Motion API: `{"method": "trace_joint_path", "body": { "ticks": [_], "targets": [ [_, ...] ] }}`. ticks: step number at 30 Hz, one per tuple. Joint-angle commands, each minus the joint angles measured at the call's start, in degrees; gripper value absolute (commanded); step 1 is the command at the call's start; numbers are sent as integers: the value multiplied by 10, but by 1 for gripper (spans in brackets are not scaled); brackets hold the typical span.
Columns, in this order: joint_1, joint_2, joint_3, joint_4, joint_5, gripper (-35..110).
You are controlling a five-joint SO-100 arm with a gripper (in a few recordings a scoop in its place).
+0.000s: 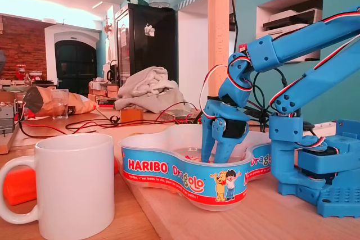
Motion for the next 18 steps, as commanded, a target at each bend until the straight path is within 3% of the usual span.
{"method": "trace_joint_path", "body": {
  "ticks": [1, 13, 18],
  "targets": [
    [7, -2, 14, 18, -8, 18],
    [6, 5, 4, 18, -9, 17],
    [6, 7, 3, 18, -9, 8]
  ]
}}
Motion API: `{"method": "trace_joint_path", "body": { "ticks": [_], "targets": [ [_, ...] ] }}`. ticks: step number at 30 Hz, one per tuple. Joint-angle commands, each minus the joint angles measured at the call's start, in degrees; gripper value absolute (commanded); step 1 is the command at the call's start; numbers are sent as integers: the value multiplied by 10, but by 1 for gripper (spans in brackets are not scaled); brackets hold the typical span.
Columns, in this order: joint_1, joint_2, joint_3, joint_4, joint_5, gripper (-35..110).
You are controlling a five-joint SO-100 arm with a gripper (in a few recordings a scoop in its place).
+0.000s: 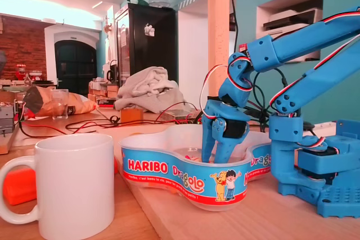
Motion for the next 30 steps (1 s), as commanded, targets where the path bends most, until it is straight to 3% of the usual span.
{"method": "trace_joint_path", "body": {
  "ticks": [1, 5, 30],
  "targets": [
    [6, 7, 5, 18, -8, 5],
    [5, 7, 5, 18, -4, -4],
    [-4, 7, 4, 18, -7, 0]
  ]
}}
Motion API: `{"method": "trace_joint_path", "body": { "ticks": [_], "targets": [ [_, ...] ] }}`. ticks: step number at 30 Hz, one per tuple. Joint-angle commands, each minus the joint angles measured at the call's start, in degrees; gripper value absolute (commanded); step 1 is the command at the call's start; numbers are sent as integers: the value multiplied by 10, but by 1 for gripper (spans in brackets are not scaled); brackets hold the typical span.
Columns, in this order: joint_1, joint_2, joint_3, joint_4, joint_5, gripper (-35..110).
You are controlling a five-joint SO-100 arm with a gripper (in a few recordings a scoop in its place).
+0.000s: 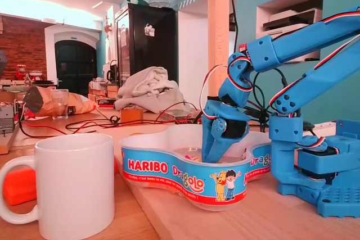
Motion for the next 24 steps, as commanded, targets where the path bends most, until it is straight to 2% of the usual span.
{"method": "trace_joint_path", "body": {
  "ticks": [1, 10, 18, 24],
  "targets": [
    [0, 8, 5, 15, -6, 0],
    [0, 8, -60, 15, -2, 5],
    [0, 8, -89, 23, -1, -3],
    [0, 8, -88, 23, -1, -1]
  ]
}}
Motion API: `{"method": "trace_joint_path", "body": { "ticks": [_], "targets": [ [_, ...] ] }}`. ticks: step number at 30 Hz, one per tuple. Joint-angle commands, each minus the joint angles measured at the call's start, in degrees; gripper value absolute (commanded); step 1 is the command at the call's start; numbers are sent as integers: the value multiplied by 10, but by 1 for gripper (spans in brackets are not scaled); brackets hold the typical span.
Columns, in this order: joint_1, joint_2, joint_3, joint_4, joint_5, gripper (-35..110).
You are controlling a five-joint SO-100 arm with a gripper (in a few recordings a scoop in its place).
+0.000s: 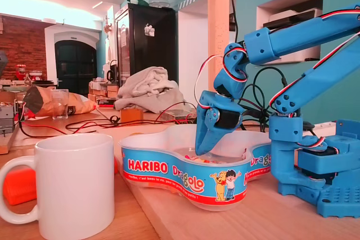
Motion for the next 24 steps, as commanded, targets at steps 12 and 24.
{"method": "trace_joint_path", "body": {
  "ticks": [12, 24],
  "targets": [
    [-1, 17, -19, 6, -6, -1],
    [0, 7, -18, 1, -5, -2]
  ]
}}
